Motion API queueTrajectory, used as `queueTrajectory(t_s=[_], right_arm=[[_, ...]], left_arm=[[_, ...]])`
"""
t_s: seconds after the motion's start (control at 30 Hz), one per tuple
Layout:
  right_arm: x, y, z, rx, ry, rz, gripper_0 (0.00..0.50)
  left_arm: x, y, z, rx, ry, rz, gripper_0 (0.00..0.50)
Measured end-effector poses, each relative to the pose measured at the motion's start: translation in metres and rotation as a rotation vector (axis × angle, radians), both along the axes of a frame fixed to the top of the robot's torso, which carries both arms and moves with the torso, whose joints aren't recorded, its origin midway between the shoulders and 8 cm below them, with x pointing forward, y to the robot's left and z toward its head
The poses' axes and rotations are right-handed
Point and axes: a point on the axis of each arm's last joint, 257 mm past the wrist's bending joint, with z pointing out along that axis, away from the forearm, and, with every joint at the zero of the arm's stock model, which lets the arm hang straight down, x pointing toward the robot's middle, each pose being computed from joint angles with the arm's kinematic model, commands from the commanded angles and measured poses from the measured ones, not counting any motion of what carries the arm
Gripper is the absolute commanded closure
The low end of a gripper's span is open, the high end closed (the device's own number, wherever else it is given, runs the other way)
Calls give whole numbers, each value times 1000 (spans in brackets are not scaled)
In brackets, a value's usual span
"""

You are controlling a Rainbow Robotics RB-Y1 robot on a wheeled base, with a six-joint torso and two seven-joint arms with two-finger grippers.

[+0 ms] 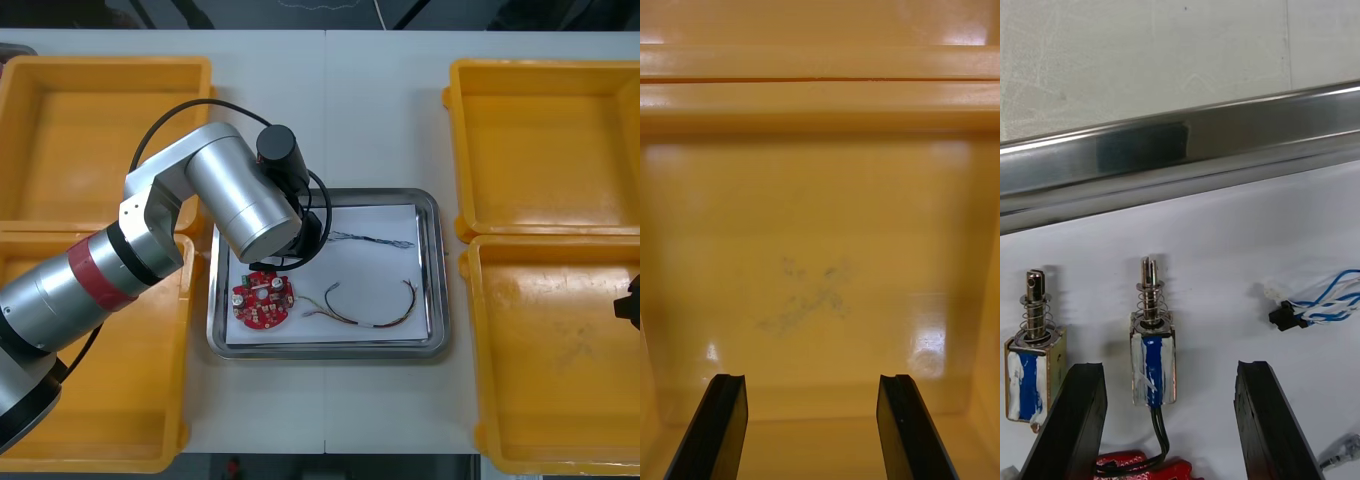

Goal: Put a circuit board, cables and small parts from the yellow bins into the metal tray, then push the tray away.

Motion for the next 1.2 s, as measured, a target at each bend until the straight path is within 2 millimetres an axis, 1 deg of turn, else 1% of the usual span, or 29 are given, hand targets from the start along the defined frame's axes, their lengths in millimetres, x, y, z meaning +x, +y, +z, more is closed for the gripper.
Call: queueTrajectory(t_s=[0.13,0.27,0.47,0.67,0.73,0.83,1.0,1.2], right_arm=[[0,0,0,0,0,0,0],[0,0,0,0,0,0,0],[0,0,0,-1,0,-1,0],[0,-2,-3,4,9,-8,0],[0,-3,-4,6,12,-11,0],[-1,-5,-5,13,19,-18,0],[-1,-6,-7,23,25,-20,0],[-1,-4,-6,29,26,-17,0]], left_arm=[[-5,0,8,2,2,-1,0],[-6,2,22,-10,0,14,0],[-4,13,55,-41,-15,60,0],[-6,25,93,-119,-6,103,0],[-8,35,105,-136,-1,119,0],[-11,54,122,-151,6,147,0],[-15,97,144,-158,28,216,0],[-6,136,181,-195,-24,217,0]])
